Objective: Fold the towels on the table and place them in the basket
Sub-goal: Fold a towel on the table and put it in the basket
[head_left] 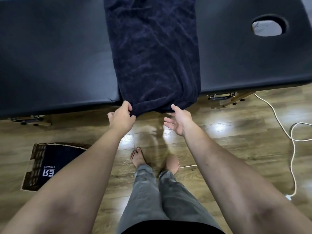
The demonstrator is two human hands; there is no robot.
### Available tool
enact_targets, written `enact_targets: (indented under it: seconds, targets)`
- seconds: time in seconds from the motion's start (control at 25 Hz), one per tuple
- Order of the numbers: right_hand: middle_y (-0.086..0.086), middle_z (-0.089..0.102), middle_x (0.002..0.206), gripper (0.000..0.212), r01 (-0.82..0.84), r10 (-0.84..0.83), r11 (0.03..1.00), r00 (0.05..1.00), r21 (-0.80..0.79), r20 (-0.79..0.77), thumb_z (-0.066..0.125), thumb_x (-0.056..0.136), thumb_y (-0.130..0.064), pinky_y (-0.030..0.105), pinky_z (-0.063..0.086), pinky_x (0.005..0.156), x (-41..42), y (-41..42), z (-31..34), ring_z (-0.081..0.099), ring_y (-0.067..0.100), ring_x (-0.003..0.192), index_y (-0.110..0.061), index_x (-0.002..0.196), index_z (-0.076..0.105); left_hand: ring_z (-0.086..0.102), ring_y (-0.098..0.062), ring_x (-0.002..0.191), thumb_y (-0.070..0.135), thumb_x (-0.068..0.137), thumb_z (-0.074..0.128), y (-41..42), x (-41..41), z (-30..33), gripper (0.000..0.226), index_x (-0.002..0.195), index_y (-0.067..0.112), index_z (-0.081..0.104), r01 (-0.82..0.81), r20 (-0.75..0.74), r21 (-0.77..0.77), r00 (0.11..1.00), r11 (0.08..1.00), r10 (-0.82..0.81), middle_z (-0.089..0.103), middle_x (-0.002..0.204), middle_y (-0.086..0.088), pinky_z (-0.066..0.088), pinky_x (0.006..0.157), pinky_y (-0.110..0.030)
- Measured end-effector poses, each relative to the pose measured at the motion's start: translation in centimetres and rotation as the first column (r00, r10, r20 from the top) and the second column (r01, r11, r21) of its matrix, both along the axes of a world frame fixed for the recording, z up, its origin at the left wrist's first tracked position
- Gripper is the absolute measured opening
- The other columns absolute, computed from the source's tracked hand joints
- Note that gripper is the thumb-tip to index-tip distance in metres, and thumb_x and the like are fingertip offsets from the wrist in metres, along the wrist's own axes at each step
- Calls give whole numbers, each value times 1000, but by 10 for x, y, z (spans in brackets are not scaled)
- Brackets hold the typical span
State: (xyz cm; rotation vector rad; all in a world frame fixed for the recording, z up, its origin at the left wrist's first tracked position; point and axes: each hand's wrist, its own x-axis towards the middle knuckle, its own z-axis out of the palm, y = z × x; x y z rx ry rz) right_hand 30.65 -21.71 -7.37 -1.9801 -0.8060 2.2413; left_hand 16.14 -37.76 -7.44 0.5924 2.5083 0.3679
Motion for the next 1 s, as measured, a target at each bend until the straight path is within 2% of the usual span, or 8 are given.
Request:
enact_targets:
  seconds: [0.16, 0.24, 0.4, 0.6, 0.68, 0.84, 0.92, 1.0]
  targets:
    - [5, 64, 100, 23, 155, -167, 974, 984, 168, 64, 54, 102, -25, 30, 53, 53, 0, 5, -5, 65, 21, 71, -14, 122, 56, 60, -23, 96, 23, 88, 63, -6, 7, -9, 17, 91, 29, 47, 192, 141, -172, 975, 966, -169, 66, 92, 6, 32, 89, -37]
    - [3, 65, 98, 21, 261, -291, 932, 953, 252, 86, 48, 100, -23, 32, 50, 53, 8, 15, -8, 62, 23, 69, -15, 115, 59, 62, -21, 101, 25, 89, 67, -8, 14, -18, 14, 95, 30, 55, 186, 279, -163, 951, 969, -135, 67, 99, 8, 39, 86, -33]
    - [8, 67, 110, 16, 211, -258, 942, 953, 261, 161, 40, 98, -24, 30, 49, 55, 28, 27, -19, 65, 30, 81, -20, 97, 55, 63, -23, 102, 24, 95, 66, -5, 15, -22, 23, 116, 16, 59, -297, 341, 113, 908, 948, 243, 63, 104, 1, 45, 86, -29]
    - [4, 65, 98, 33, 84, -106, 984, 984, 159, 141, 56, 100, -31, 31, 50, 54, 28, 27, -16, 64, 23, 77, -12, 127, 53, 59, -19, 102, 38, 91, 71, 21, -8, -8, 54, 133, 15, 45, -558, 352, 272, 816, 784, 458, 57, 114, 0, 42, 82, -22]
    - [3, 62, 97, 35, 80, -111, 980, 979, 180, 173, 60, 98, -34, 29, 48, 51, 26, 29, -13, 62, 23, 75, -15, 126, 50, 58, -21, 110, 49, 82, 76, 30, -17, -11, 69, 135, 19, 42, -614, 334, 278, 783, 739, 525, 54, 123, -1, 45, 93, -31]
    - [-5, 60, 101, 44, 190, -245, 938, 955, 288, 168, 70, 92, -37, 28, 51, 62, 25, 48, -6, 57, 14, 71, -25, 126, 46, 49, -26, 130, 63, 71, 77, 44, -31, -18, 83, 137, 23, 46, -601, 219, 157, 795, 784, 566, 48, 140, -3, 42, 110, -46]
    - [-4, 64, 102, 41, 173, -230, 937, 959, 304, 163, 71, 93, -34, 27, 52, 67, 25, 60, -6, 59, 14, 76, -23, 128, 52, 47, -27, 131, 64, 70, 75, 50, -40, -19, 79, 134, 24, 49, -638, 244, 115, 761, 761, 601, 51, 139, -1, 41, 111, -46]
    - [-1, 68, 91, 23, 120, -182, 949, 963, 292, 198, 68, 96, -27, 23, 45, 53, 23, 68, -10, 56, 15, 67, -18, 117, 61, 52, -28, 127, 59, 74, 72, 52, -51, -22, 57, 116, 25, 55, -669, 289, 133, 732, 731, 617, 59, 131, -2, 44, 108, -44]
